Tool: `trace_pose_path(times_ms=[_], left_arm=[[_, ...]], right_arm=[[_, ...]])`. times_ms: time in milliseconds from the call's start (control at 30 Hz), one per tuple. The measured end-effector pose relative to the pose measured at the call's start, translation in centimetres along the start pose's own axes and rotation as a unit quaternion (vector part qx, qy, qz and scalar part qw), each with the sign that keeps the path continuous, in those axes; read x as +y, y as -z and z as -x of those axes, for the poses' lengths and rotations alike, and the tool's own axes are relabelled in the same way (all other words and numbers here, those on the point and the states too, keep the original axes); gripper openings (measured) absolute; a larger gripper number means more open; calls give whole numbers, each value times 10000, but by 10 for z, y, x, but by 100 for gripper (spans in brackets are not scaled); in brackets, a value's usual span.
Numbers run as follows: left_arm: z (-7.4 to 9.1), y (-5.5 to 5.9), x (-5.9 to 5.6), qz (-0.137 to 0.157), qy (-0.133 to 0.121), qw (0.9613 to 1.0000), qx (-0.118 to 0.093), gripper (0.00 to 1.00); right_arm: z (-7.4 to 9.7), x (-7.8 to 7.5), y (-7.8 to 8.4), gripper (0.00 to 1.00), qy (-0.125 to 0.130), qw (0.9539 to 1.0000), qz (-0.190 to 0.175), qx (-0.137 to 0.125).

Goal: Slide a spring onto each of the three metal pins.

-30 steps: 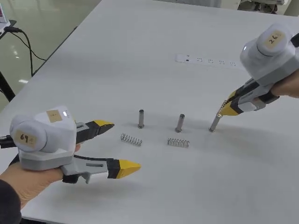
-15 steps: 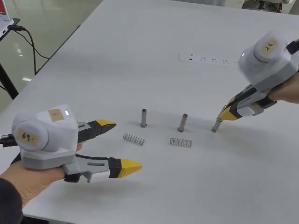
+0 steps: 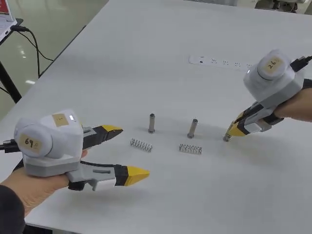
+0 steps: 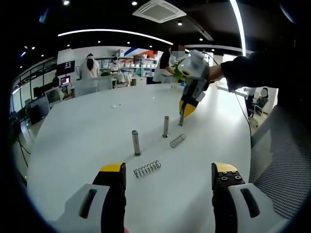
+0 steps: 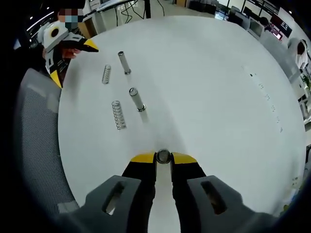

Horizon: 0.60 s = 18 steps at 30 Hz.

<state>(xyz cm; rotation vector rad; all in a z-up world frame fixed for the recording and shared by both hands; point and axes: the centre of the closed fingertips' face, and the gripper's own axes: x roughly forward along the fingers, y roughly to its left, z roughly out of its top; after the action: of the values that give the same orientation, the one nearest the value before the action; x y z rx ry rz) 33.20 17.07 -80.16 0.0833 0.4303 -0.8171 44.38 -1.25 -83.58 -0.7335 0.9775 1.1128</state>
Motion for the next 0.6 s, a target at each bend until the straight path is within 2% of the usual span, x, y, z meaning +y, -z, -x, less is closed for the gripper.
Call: trace_pose_path(times_ms=[267,600], left_arm=[[0,0,0,11,-8,10000,1,70],[0,0,0,12,-2,10000,6,70]], right_arm=[[-6,3,4,13,25,10000,-2,95],[-6,1,3,15,50,10000,-40,71]])
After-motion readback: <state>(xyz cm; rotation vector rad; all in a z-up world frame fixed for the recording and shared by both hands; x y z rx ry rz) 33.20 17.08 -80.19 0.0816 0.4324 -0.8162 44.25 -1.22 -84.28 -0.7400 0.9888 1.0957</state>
